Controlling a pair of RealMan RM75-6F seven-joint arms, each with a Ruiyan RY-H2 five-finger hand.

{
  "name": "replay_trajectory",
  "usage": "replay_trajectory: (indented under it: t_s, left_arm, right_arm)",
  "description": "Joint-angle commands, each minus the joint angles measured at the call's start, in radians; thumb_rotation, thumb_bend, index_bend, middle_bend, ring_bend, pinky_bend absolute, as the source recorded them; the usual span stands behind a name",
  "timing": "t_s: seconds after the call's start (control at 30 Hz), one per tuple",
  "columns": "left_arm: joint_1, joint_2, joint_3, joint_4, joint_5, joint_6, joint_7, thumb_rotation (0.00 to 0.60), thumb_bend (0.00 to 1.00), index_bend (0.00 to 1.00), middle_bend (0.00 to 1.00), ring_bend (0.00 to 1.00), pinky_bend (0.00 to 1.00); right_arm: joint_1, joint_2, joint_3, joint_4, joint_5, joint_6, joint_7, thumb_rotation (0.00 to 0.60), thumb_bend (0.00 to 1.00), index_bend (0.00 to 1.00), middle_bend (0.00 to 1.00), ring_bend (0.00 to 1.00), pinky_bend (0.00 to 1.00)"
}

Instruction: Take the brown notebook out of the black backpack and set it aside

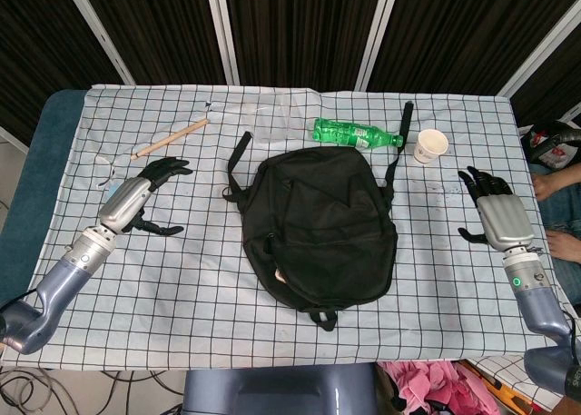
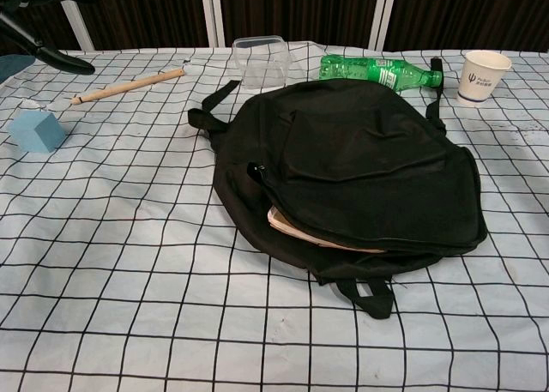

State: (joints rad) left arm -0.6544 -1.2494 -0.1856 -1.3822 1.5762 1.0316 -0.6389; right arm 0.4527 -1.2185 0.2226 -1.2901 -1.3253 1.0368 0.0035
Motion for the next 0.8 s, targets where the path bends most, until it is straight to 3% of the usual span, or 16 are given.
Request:
replay_trajectory:
  t_s: [0.03, 0.43, 0.8]
  left_arm:
    - [0.003, -0.006, 0.015, -0.005, 0.003, 0.021, 0.061, 0.600, 0.07, 0.19, 0.11, 0.00, 0.05]
    - [-0.006, 0.002, 0.041, -0.010, -0.010, 0.017, 0.066, 0.600, 0.07, 0.19, 0.11, 0.00, 0.05]
    - [0.026, 0.043, 0.075, -0.065, 0.014, 0.083, 0.103, 0.600, 0.07, 0.19, 0.11, 0.00, 0.05]
  right_arm:
    - [-0.006, 0.008, -0.009, -0.003, 0.001, 0.004, 0.004, 0.600, 0.17, 0.00, 0.02, 0.07, 0.10]
    - [-0.004, 0.028, -0.026, -0.017, 0.007, 0.001, 0.001, 0.600, 0.17, 0.00, 0.02, 0.07, 0.10]
    - [-0.014, 0.046, -0.056, -0.063, -0.001, 0.014, -0.035, 0.600, 0.17, 0.00, 0.02, 0.07, 0.10]
